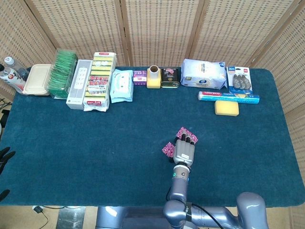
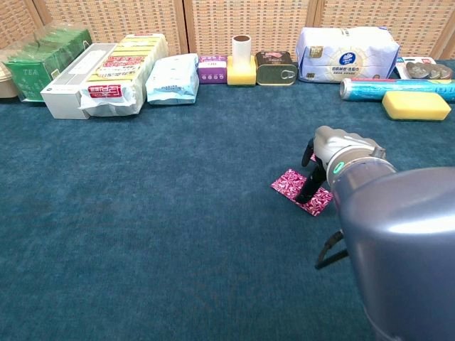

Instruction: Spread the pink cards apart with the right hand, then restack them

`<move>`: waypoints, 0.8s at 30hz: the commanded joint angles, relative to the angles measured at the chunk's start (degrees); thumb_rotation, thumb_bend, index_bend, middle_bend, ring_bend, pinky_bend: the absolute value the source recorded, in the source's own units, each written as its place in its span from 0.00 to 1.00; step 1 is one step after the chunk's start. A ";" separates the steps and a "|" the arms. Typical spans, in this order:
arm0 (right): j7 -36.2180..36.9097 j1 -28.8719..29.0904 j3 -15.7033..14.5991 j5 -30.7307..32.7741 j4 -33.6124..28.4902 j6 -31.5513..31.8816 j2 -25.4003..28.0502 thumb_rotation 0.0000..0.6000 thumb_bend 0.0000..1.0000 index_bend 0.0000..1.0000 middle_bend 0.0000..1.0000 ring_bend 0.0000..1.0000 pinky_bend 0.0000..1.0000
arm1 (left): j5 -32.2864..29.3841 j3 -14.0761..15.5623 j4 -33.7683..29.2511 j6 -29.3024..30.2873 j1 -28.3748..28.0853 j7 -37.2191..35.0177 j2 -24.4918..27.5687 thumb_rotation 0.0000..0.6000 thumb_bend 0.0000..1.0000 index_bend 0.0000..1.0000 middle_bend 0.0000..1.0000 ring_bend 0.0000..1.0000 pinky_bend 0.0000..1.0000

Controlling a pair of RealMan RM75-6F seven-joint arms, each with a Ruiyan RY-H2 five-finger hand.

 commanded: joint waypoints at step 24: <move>0.54 -2.48 0.73 -1.53 2.40 -3.02 -1.26 1.00 0.28 0.31 0.00 0.00 0.12 | 0.06 0.02 0.23 0.50 0.22 -0.06 -0.19 1.00 0.13 0.00 0.00 0.00 0.08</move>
